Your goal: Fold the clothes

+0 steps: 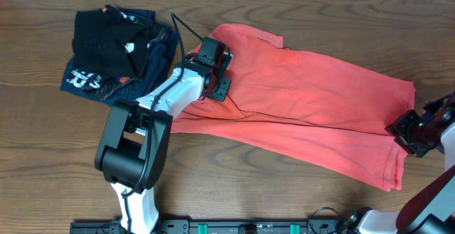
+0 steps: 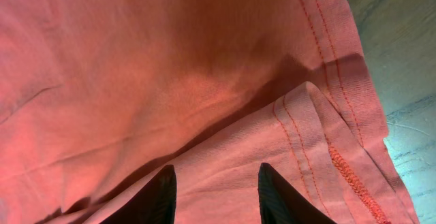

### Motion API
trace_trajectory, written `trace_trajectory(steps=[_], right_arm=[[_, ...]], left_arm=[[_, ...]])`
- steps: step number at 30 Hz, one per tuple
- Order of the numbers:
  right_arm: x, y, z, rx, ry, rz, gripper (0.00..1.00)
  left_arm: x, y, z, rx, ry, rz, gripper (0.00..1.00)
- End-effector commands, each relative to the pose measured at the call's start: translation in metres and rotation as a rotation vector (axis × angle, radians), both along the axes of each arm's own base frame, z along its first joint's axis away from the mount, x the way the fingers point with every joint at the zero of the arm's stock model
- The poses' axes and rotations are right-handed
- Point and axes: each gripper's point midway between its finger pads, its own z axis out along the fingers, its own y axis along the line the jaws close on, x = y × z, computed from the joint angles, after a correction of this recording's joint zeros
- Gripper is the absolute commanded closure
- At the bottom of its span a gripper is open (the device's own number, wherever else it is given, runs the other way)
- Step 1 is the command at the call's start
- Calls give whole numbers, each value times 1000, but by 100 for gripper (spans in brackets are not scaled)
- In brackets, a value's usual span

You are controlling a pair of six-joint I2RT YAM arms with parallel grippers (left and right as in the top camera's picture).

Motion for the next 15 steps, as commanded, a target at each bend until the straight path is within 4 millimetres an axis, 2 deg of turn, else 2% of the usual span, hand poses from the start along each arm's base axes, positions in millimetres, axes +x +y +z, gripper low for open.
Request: trace_trajectory(steps=[1,4,5,8,9,10,12,15], right_arm=[[5,-1,8,-21,-20,17,62],[4,-1,7,-19,-18,17,62],[4,-1,7,-20,-18,17,62],[4,-1,7,-19,-18,17,62],[4,-1,7,-19,-18,17,62],[4,-1,7,-19,-18,17,62],[4,-1,7,-19,-18,17,62],[4,-1,7,-20,-18,17,62]], left_arm=[[-1,-3,0,-27,16,23,39],[-3,-2,-9,-25,42,43,40],[-4,-1,-13,-21,51,43,46],[-8,0,-19,-17,76,57,78],[-8,-1,-18,-26,77,57,81],[-8,-4,-15,-40,76,53,89],[-5,-7,-8,-56,67,49,94],[-3,-9,6,-72,52,53,94]])
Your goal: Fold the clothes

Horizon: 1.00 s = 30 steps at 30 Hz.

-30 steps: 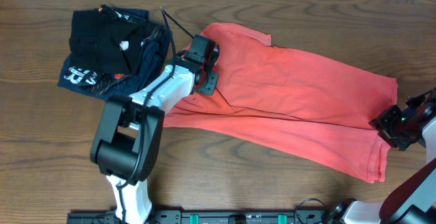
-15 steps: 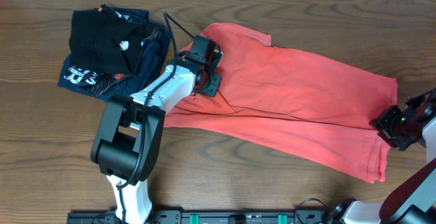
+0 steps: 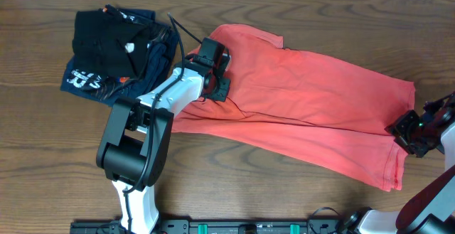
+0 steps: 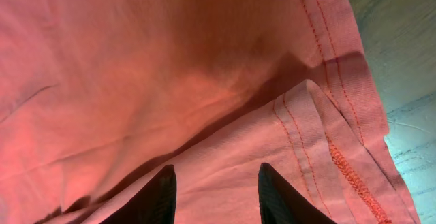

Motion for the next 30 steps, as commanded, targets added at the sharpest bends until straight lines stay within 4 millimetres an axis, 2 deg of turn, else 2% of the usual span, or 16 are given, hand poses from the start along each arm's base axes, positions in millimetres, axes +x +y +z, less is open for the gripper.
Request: trace_trajectory(steps=[1,9,12,15,22,27,29,30], right_arm=[[5,-1,7,-21,-21,16,62],[6,-2,8,-24,-24,16,62],[5,-2,8,-24,-24,16,62],[6,-2,8,-24,-24,16,62],[6,-3,8,-26,-27,16,62],[6,-2,8,-25,-26,16,62],[6,-2,8,-25,-26,16,62],[6,-2,8,-25,-26,16,62]], left_arm=[[4,-8,20,-43,-12,6,94],[7,-19,81,-134,-108,-18,94],[8,-20,94,-147,-139,-21,94],[3,-29,95,-178,-125,-45,94],[-16,-71,93,-216,-116,-165,94],[-32,-94,77,-199,-88,-236,94],[-35,-97,70,-192,-71,-245,84],[-36,-97,67,-189,-65,-246,71]])
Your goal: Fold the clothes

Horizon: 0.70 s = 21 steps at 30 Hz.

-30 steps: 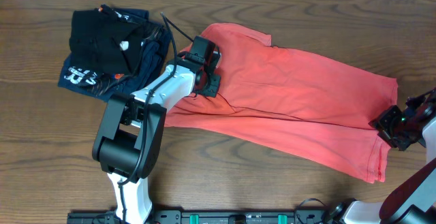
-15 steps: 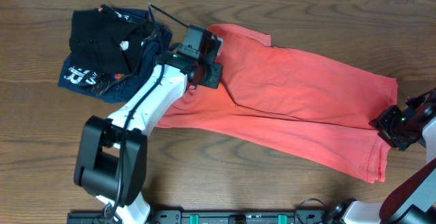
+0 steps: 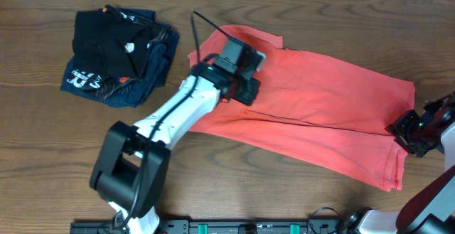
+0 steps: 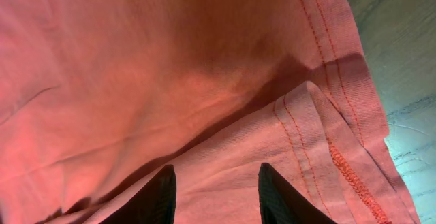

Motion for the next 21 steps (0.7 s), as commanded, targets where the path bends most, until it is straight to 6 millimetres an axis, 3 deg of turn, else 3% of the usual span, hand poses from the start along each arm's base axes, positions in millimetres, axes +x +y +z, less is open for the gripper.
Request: trace_trajectory(steps=[1,4,7,12,17,21], right_arm=[[5,-2,8,-23,-23,17,62],[5,-2,8,-23,-23,17,62],[5,-2,8,-23,-23,17,61],[5,-2,8,-23,-22,17,60],[5,-2,8,-23,-22,17,59],[6,-2,8,-25,-26,17,59]], left_arm=[[1,-1,-11,16,17,-7,66],[9,10,-13,65,-14,29,48],[15,22,-9,85,-26,60,43],[16,45,-5,108,4,105,39],[27,85,-11,192,13,198,40],[32,94,-21,209,18,189,41]])
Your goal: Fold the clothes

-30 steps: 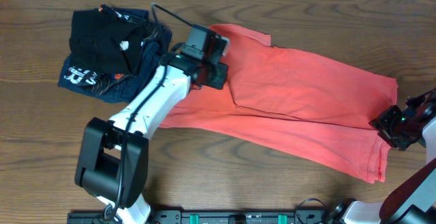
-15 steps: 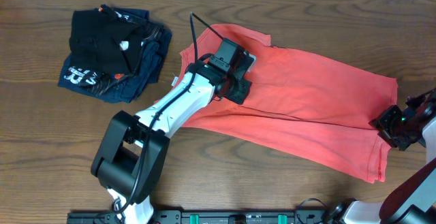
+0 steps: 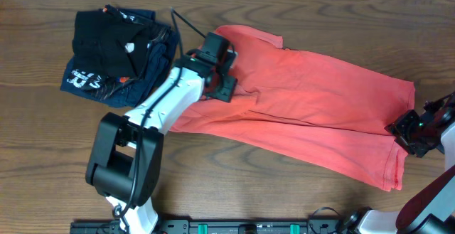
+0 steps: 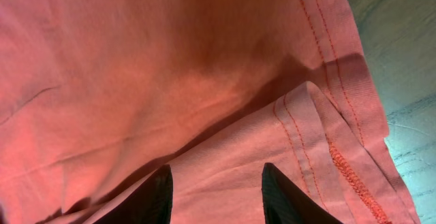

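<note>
A red T-shirt (image 3: 320, 113) lies spread slantwise across the wooden table (image 3: 43, 156), with a long crease along its lower part. My left gripper (image 3: 222, 84) rests on the shirt's upper left part near the sleeve; its jaws are hidden under the wrist from overhead. My right gripper (image 3: 398, 129) sits at the shirt's right hem. In the right wrist view the right gripper (image 4: 216, 173) is open, its black fingertips (image 4: 160, 193) spread over a folded-over bit of the red cloth (image 4: 170, 81) with stitched hem.
A pile of folded dark clothes (image 3: 117, 49), black and navy with white print, sits at the back left next to the left arm. Bare table wood runs along the front (image 3: 284, 198) and at the far right of the hem (image 4: 402, 60).
My left gripper has shifted back to the left on the shirt, from nearer the shirt's middle to beside the left sleeve. The right gripper stays at the hem, still open.
My left gripper first rested on the shirt's upper left part and stayed there. Later it stood further right on the shirt with the arm stretched out. Now it is back near its first spot. The right gripper stayed open over the right hem throughout.
</note>
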### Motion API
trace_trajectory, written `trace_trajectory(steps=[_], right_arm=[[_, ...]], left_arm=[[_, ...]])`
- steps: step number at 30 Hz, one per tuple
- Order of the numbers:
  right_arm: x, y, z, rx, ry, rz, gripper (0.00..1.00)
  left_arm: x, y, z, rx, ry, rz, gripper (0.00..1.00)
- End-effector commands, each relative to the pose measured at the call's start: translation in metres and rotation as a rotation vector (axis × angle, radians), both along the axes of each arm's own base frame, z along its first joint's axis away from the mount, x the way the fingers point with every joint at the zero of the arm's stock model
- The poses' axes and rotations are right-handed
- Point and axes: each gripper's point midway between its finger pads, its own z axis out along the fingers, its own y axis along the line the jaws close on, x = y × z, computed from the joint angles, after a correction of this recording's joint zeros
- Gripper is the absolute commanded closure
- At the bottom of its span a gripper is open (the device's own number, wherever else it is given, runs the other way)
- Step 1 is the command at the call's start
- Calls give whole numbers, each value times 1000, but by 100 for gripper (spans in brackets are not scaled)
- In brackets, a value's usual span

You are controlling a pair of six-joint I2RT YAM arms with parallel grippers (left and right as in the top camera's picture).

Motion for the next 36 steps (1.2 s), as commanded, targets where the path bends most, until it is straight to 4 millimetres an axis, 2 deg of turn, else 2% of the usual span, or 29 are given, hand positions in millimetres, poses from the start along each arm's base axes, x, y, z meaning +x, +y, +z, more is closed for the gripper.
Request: trace_trajectory(steps=[1,6,10,13,14,15,18,19,21,26,29,30,31,32,34,36], right_arm=[[6,-2,8,-25,-26,17,59],[6,-2,8,-23,-24,17,59],[4,-1,7,-20,-19,17,59],[4,-1,7,-18,-17,16,59],[4,-1,7,-18,-17,17,59],[4,-1,7,-18,-17,17,59],[4,-1,7,-18,-17,16,59],[4,-1,7,-18,-17,16,59],[4,-1,7,-18,-16,17,59],[4,-1,7,-18,-16,17,59],[4,-1,7,-17,-16,17,59],[3,0,7,-16,-14,16,59],[3,0,7,-16,-14,17,59],[3,0,7,-16,-14,17,59],[4,-1,7,-19,-18,17,59],[4,-1,7,-19,-18,17,59]], left_arm=[[7,8,-2,41,-28,-31,41],[15,11,-33,79,-11,-46,53],[27,25,-52,153,-34,-12,54],[35,26,-54,155,-56,-2,54],[38,26,-54,151,-68,-1,57],[42,25,-52,146,-86,-5,66],[55,23,-44,129,-135,4,85],[59,24,-42,127,-148,8,90],[69,26,-36,124,-176,24,93],[88,28,-13,105,-228,45,94],[85,30,5,114,-207,43,92],[82,31,9,117,-198,43,83],[80,31,11,119,-191,42,71],[78,32,11,122,-184,41,65],[73,34,6,132,-161,33,54],[69,35,-4,147,-137,17,51]])
